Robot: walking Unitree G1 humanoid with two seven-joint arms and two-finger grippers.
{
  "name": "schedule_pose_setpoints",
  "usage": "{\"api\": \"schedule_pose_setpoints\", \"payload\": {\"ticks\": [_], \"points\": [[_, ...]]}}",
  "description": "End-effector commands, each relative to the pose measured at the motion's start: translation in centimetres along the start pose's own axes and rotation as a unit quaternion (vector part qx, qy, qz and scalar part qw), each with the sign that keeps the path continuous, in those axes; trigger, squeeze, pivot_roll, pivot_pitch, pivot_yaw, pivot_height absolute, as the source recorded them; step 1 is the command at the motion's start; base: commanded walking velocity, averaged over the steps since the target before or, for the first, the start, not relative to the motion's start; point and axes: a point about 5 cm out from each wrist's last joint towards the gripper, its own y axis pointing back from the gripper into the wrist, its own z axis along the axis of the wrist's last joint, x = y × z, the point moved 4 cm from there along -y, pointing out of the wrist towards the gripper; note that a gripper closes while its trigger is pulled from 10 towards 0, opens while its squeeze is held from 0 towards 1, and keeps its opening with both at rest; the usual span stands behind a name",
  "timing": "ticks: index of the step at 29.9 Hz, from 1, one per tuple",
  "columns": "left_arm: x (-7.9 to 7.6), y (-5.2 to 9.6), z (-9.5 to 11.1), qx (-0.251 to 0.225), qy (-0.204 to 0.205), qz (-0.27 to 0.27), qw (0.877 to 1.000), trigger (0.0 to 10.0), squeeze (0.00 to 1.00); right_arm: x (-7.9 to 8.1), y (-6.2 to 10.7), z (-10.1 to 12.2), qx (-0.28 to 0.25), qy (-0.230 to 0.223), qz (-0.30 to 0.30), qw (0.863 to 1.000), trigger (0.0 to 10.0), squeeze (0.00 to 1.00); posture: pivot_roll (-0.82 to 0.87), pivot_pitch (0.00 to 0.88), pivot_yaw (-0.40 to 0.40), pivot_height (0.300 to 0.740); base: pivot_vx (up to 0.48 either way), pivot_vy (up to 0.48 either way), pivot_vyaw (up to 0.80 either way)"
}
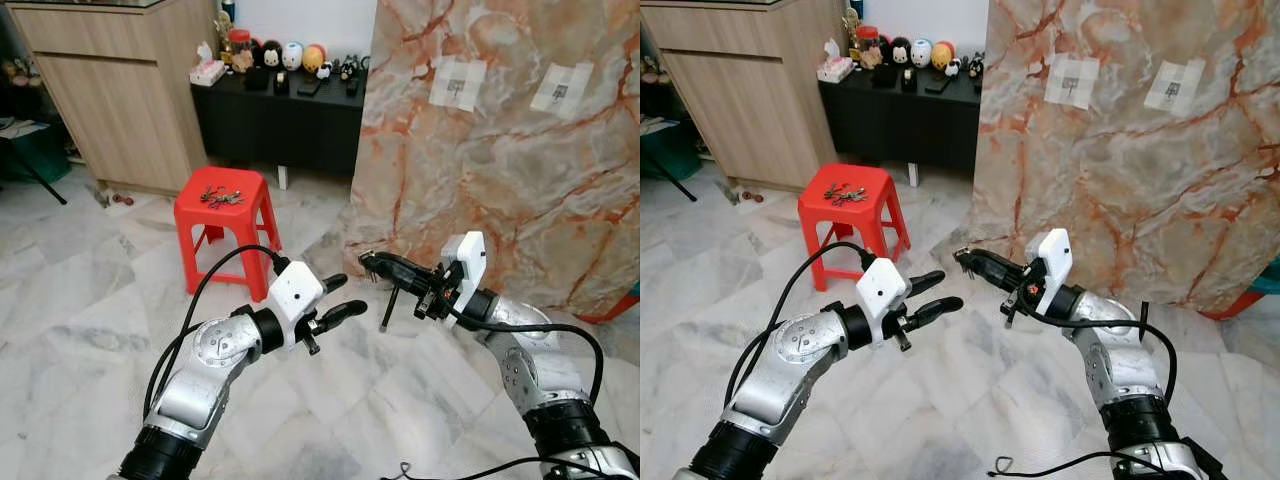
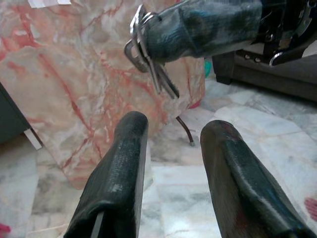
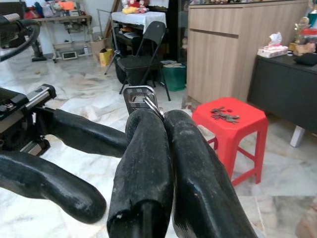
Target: Hang keys on a hook
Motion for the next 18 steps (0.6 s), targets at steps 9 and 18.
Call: {"api": "schedule_pose_setpoints", "payload": {"ticks": [9,18], "points": [[0.1,-1.2,0.6,-0.019,0.019,0.013,1.000,10.0,0.00,1.1,-0.5,1.0,-0.009,0.008,0.039,0.999,10.0,0.00,0.06,0.000,-0.085,0.740,0.000,0.000,0.00],[0.5,-1.8,1.3,-0.039,0.027,0.033,0.998,10.0,0.00,1.8,-0.7,0.5,-0.006,0.002,0.049,0.999,10.0,0.00,0.06,0.000,-0.079,0.740,0.000,0.000,0.00]]}}
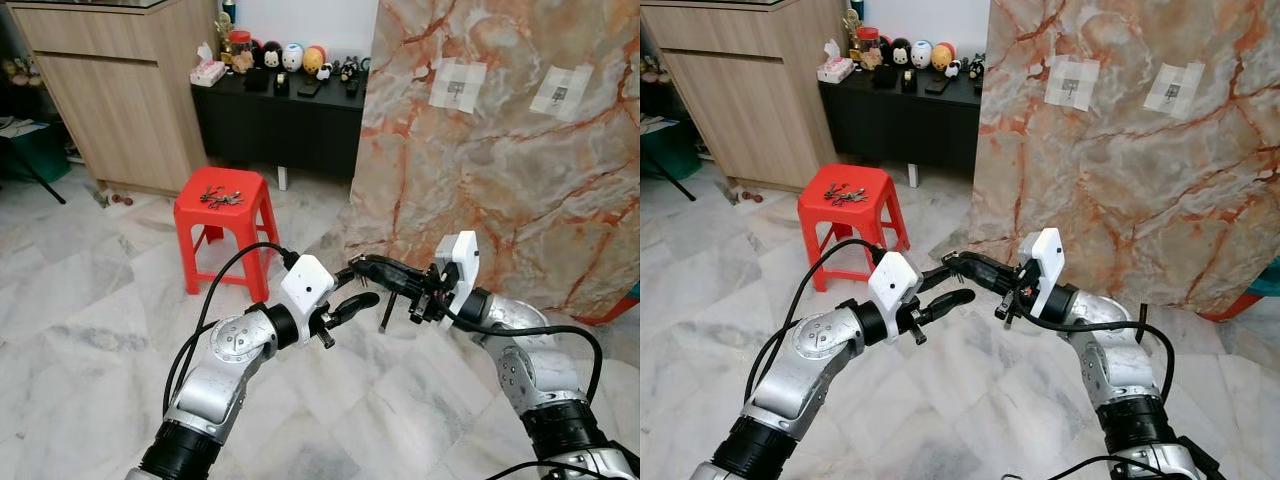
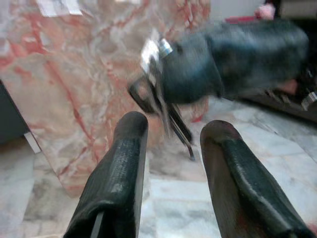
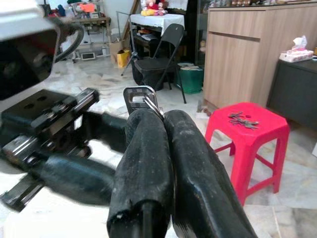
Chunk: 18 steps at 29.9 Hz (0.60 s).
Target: Hang keys on a hook
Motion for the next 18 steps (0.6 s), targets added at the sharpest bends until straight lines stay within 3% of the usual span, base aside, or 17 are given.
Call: {"api": "schedule_pose_setpoints", "payload": {"ticks": [1,6,7,8,18], "points": [[0.48,-0.22,0.67,-0.015,0.001,0.008,1.000,10.0,0.00,0.37,-0.19,0.40,-0.003,0.006,0.010,1.000,10.0,0.00,0.06,0.000,-0.079,0.740,0.000,0.000,0.00],[0.54,-0.27,0.85,-0.019,0.007,0.006,1.000,9.6,0.00,0.50,-0.27,-0.08,0.003,0.004,0.010,1.000,10.0,0.00,0.06,0.000,-0.077,0.740,0.000,0.000,0.00],[0.51,-0.27,0.85,-0.019,0.007,0.006,1.000,4.5,0.00,0.55,-0.29,-0.16,0.004,0.004,0.011,1.000,10.0,0.00,0.06,0.000,-0.077,0.740,0.000,0.000,0.00],[0.47,-0.24,0.85,-0.019,0.006,0.004,1.000,0.0,0.00,0.57,-0.30,-0.17,0.004,0.004,0.010,1.000,10.0,0.00,0.06,0.000,-0.077,0.740,0.000,0.000,0.00],[0.31,0.06,0.46,-0.008,0.002,-0.009,1.000,0.0,0.00,0.36,-0.24,-0.05,0.006,0.009,0.006,1.000,10.0,0.00,0.06,0.000,-0.077,0.740,0.000,0.000,0.00]]}}
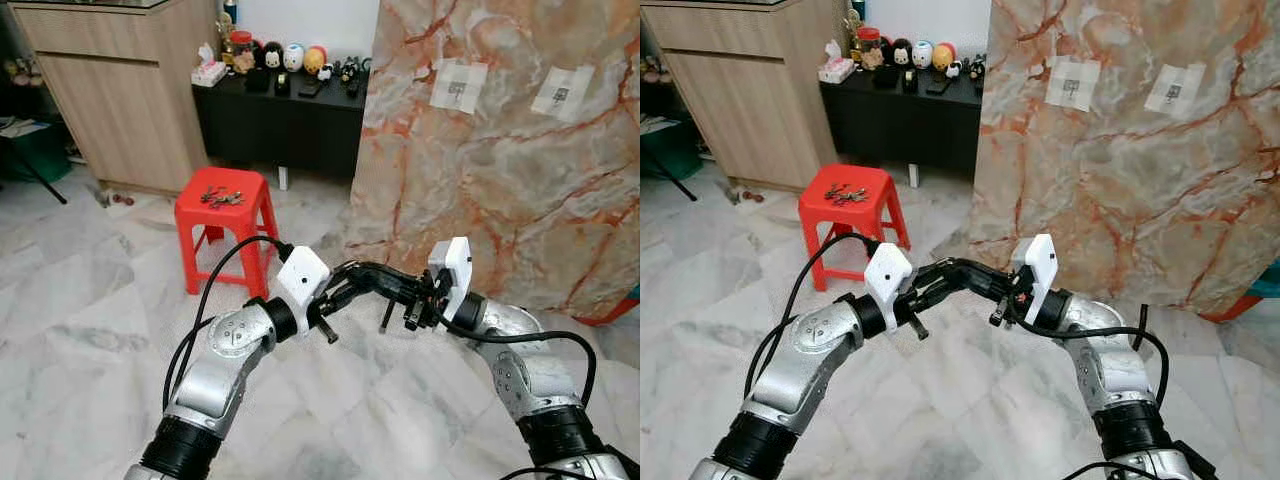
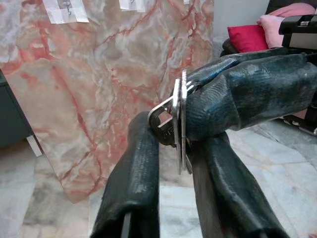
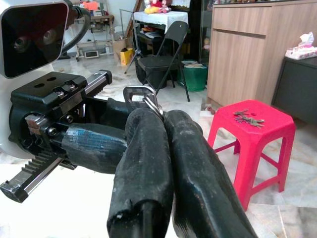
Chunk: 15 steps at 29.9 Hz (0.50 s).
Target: Hang keys on a hook
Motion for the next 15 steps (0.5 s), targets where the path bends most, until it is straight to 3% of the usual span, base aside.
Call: {"api": "schedule_pose_setpoints", "payload": {"ticks": [1,15], "points": [[-0.33,-0.21,0.08,0.001,-0.004,-0.012,1.000,0.0,0.00,0.01,0.00,0.41,-0.001,0.012,0.001,1.000,10.0,0.00,0.06,0.000,-0.077,0.740,0.000,0.000,0.00],[-0.71,0.34,-0.77,0.027,-0.014,-0.033,0.999,0.0,0.00,-0.11,0.02,0.27,0.004,0.017,-0.003,1.000,10.0,0.00,0.06,0.000,-0.076,0.740,0.000,0.000,0.00]]}}
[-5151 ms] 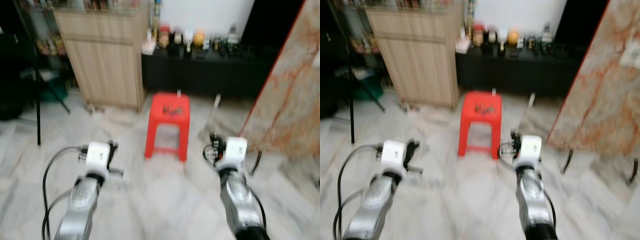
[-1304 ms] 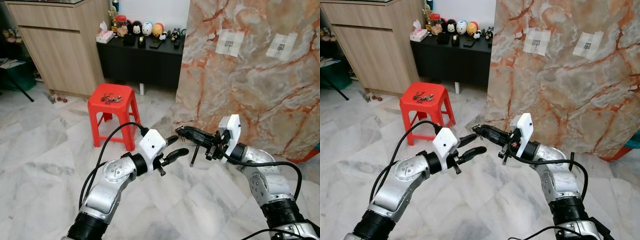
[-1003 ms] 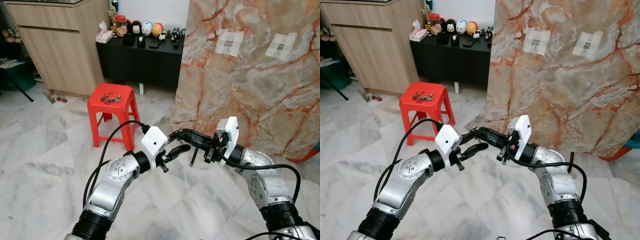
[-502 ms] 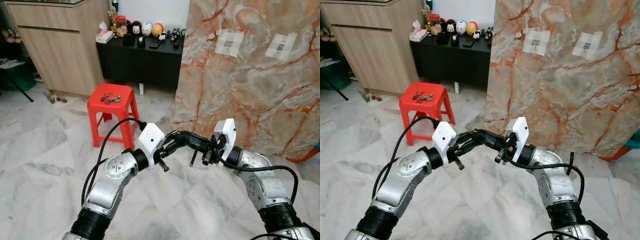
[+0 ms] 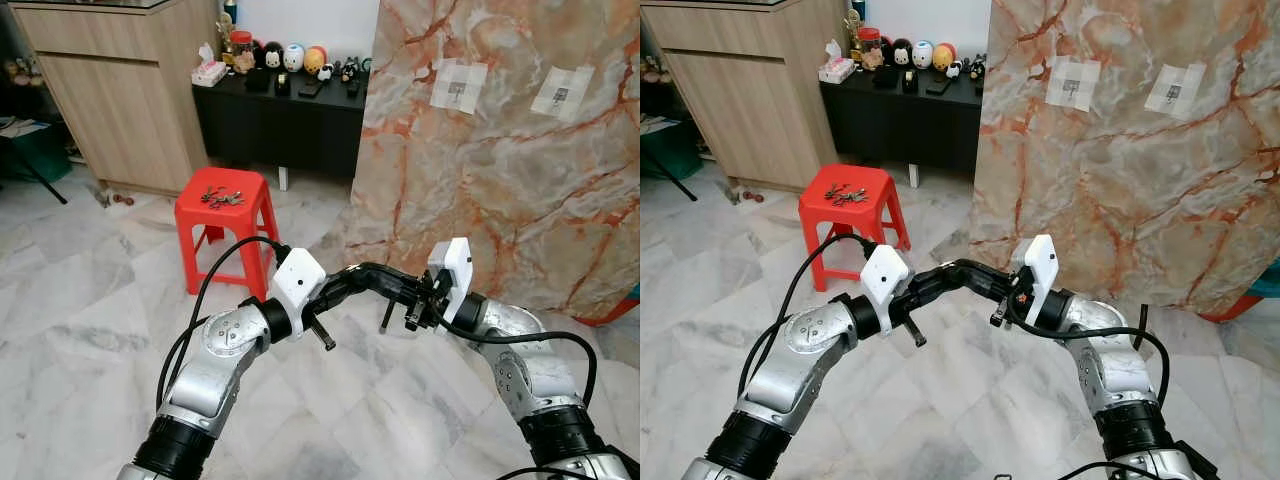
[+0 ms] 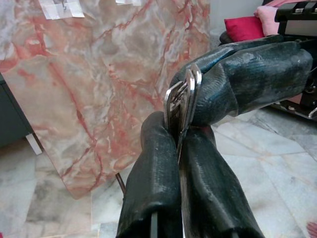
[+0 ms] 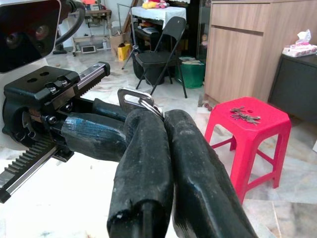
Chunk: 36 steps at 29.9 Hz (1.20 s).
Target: Hang keys on a hook
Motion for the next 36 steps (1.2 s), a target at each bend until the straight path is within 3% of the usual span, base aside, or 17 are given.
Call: {"api": "schedule_pose_setpoints", "payload": {"ticks": [1,16,17,18,19,24,26,34,35,36], "points": [[-0.8,-0.1,-0.5,0.014,-0.002,-0.019,1.000,0.0,0.00,0.0,-0.1,0.3,-0.003,0.011,0.001,1.000,10.0,0.00,0.06,0.000,-0.076,0.740,0.000,0.000,0.00],[-0.7,0.1,-0.5,0.017,0.003,-0.019,1.000,0.0,0.00,-0.1,0.3,-0.6,0.018,0.014,-0.002,1.000,10.0,0.00,0.07,0.000,-0.074,0.740,0.000,0.000,0.00],[-0.7,0.1,-0.5,0.017,0.004,-0.019,1.000,0.0,0.00,-0.1,0.3,-0.6,0.019,0.014,-0.001,1.000,10.0,0.29,0.07,0.000,-0.074,0.740,0.000,0.000,0.00],[-0.7,0.1,-0.5,0.017,0.004,-0.019,1.000,0.0,0.00,-0.1,0.3,-0.7,0.022,0.014,-0.001,1.000,10.0,0.93,0.07,0.000,-0.074,0.740,0.000,0.000,0.00],[-0.6,0.1,-0.5,0.016,0.005,-0.018,1.000,0.0,0.00,-0.1,0.4,-0.9,0.029,0.017,0.002,0.999,10.0,1.00,0.07,0.000,-0.074,0.740,0.000,0.000,0.00],[-0.5,0.2,-0.5,0.017,0.006,-0.015,1.000,0.0,0.00,0.0,0.8,-1.7,0.064,0.031,0.010,0.997,10.0,1.00,0.07,0.000,-0.075,0.740,0.000,0.000,0.00],[-0.6,0.2,-0.5,0.017,0.007,-0.016,1.000,0.0,0.00,0.0,1.5,-2.8,0.105,0.048,0.018,0.993,10.0,1.00,0.07,0.000,-0.075,0.740,0.000,0.000,0.00],[-0.7,0.3,-0.6,0.021,0.008,-0.017,1.000,0.0,0.00,-0.9,2.7,-3.3,0.138,0.068,-0.001,0.988,10.0,1.00,0.07,0.000,-0.073,0.740,0.000,0.000,0.00],[-0.7,0.3,-0.6,0.022,0.008,-0.017,1.000,0.0,0.00,-1.0,2.8,-3.5,0.146,0.073,-0.003,0.987,10.0,0.86,0.07,0.000,-0.073,0.740,0.000,0.000,0.00],[-0.7,0.3,-0.6,0.022,0.009,-0.017,1.000,0.0,0.00,-1.2,3.2,-4.4,0.171,0.085,-0.012,0.982,10.0,0.00,0.07,0.000,-0.071,0.740,0.000,0.000,0.00]]}}
